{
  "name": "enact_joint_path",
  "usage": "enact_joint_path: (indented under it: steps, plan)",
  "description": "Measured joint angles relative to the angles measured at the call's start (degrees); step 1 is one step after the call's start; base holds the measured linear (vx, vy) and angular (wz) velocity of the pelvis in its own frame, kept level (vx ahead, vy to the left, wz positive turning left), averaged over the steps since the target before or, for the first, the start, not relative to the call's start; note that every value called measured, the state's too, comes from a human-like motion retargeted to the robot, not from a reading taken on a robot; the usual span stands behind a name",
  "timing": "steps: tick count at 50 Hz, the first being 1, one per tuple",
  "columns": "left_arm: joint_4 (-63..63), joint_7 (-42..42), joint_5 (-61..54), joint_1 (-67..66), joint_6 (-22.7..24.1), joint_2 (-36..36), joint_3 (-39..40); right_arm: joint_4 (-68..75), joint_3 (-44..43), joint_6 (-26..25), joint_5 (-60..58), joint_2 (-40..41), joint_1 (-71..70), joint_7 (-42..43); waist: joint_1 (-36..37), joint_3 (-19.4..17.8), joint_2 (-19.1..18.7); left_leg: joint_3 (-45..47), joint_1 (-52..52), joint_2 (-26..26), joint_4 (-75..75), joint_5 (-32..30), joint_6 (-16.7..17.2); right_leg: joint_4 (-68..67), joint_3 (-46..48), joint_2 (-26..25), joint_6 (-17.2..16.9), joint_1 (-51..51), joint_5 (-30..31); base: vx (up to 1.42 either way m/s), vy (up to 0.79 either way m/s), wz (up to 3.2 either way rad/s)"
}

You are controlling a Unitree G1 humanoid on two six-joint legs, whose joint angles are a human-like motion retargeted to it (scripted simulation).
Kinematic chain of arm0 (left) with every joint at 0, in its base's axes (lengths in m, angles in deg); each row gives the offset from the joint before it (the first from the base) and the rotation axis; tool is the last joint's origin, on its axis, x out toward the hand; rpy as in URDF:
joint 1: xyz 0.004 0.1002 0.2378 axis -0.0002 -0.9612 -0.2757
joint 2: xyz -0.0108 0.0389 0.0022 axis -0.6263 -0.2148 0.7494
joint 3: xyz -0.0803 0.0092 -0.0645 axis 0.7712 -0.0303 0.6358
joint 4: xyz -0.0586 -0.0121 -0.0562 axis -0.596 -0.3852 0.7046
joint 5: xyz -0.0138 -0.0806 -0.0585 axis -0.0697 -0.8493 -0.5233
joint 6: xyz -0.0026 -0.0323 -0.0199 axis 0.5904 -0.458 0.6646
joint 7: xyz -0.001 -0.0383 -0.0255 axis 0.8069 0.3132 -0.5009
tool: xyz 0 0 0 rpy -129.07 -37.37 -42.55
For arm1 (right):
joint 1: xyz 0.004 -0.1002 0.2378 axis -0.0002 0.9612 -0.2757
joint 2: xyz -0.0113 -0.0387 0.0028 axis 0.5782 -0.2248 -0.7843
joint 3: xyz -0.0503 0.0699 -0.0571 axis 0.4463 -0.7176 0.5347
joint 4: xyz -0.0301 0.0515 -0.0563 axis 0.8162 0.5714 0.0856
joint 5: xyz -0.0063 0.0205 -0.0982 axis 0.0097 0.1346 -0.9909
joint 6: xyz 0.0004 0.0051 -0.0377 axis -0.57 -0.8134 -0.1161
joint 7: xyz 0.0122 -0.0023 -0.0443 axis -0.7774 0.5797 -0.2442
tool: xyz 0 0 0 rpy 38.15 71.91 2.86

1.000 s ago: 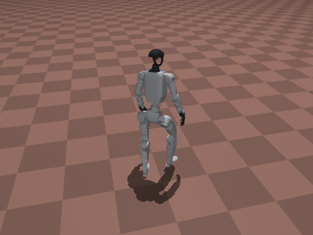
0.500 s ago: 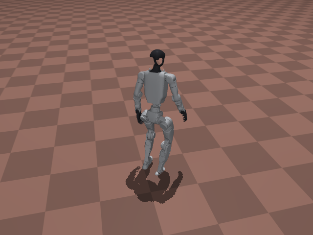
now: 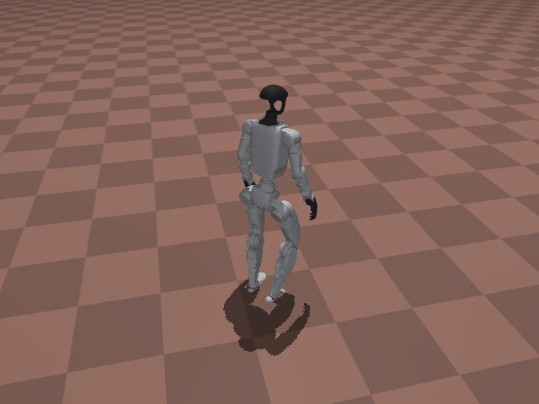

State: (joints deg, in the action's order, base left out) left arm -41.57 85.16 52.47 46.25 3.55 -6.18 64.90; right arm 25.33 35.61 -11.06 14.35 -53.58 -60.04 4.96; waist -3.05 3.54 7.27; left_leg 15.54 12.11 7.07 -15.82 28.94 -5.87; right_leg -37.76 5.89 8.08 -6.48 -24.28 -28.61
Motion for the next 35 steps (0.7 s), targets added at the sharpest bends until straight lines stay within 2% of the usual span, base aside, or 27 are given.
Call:
enact_joint_path:
  steps: [15,35]
  plan:
    - [-1.51,-3.64,-4.24,-3.03,0.73,3.15,0.64,1.37,-1.0,-0.19,-0.66,0.18,-1.13,1.16,1.49,2.18,-5.04,3.94,0.65,-7.19,-5.04,4.36,0.91,19.22,0.28,-7.5,-1.1,8.46,7.32,0.06,-0.03,-0.49]
    - [1.27,-4.55,-0.08,-2.68,1.88,2.81,-2.46,2.09,-0.07,-0.01,-2.22,-0.29,-2.37,0.14,-0.83,4.38,-8.29,5.3,0.93,-9.79,-6.42,5.65,1.24,28.68,-2.03,-11.24,-2.04,11.83,11.95,0.03,-0.02,-0.32]
